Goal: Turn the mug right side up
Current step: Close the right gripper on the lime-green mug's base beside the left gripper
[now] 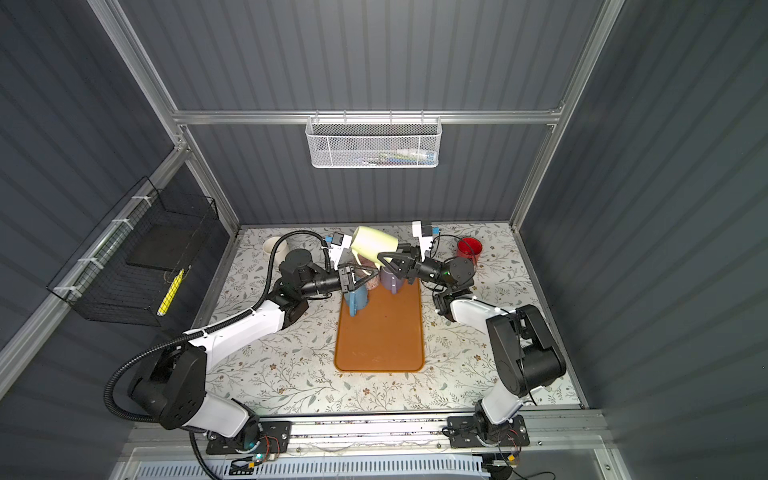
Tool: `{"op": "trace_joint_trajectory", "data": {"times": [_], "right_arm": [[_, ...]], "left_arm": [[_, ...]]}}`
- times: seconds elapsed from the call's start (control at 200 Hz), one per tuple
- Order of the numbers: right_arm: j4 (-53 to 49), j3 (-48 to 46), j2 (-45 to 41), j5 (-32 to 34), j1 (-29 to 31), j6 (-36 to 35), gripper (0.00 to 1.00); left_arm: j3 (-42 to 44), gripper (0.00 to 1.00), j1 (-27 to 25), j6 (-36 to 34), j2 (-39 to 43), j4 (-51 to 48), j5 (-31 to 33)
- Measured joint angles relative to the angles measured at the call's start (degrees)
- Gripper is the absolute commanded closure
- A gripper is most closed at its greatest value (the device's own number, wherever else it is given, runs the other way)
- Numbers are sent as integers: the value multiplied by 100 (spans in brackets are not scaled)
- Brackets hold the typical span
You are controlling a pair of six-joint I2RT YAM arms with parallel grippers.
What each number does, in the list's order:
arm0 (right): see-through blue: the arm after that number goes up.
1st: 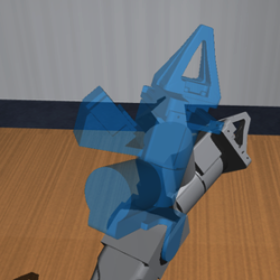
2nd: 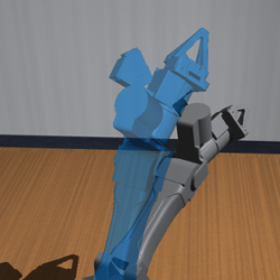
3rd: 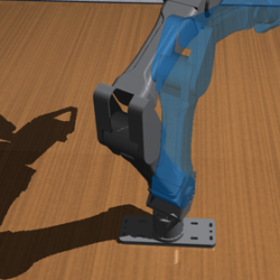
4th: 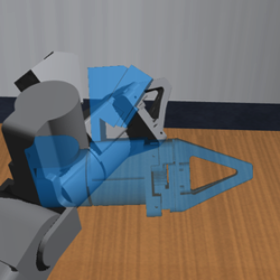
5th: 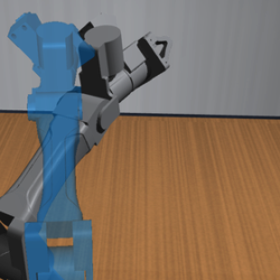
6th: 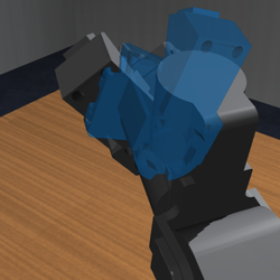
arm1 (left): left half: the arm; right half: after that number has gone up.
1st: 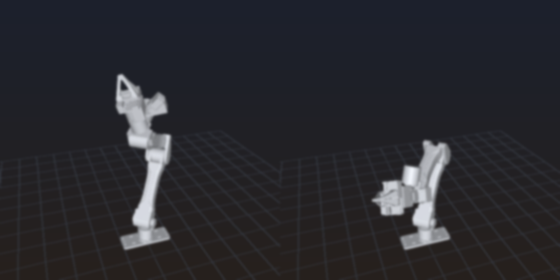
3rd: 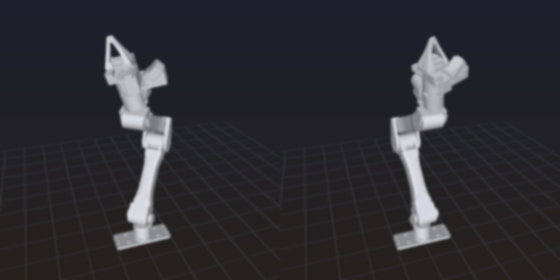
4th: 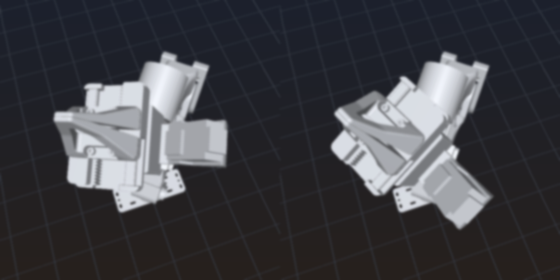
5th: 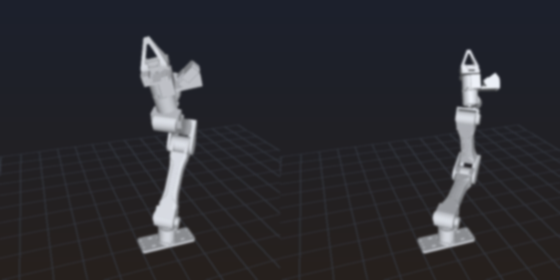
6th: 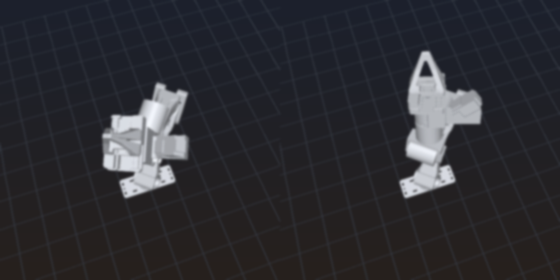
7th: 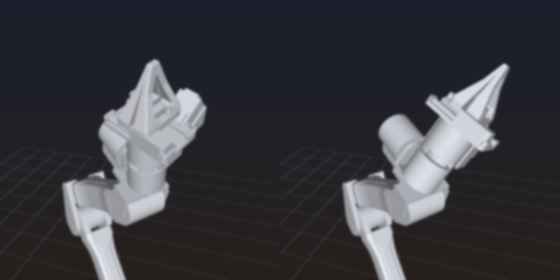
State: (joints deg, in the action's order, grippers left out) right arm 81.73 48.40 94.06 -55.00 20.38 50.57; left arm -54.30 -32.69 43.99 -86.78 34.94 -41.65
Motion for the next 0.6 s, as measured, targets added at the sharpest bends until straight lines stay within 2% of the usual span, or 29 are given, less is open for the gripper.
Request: {"op": "trace_joint_trajectory", "data": {"times": [0.6], "right_arm": [[7, 448, 249, 31, 114, 203, 75]], "left_arm": [[7, 100, -2, 149, -4, 339, 4]]}}
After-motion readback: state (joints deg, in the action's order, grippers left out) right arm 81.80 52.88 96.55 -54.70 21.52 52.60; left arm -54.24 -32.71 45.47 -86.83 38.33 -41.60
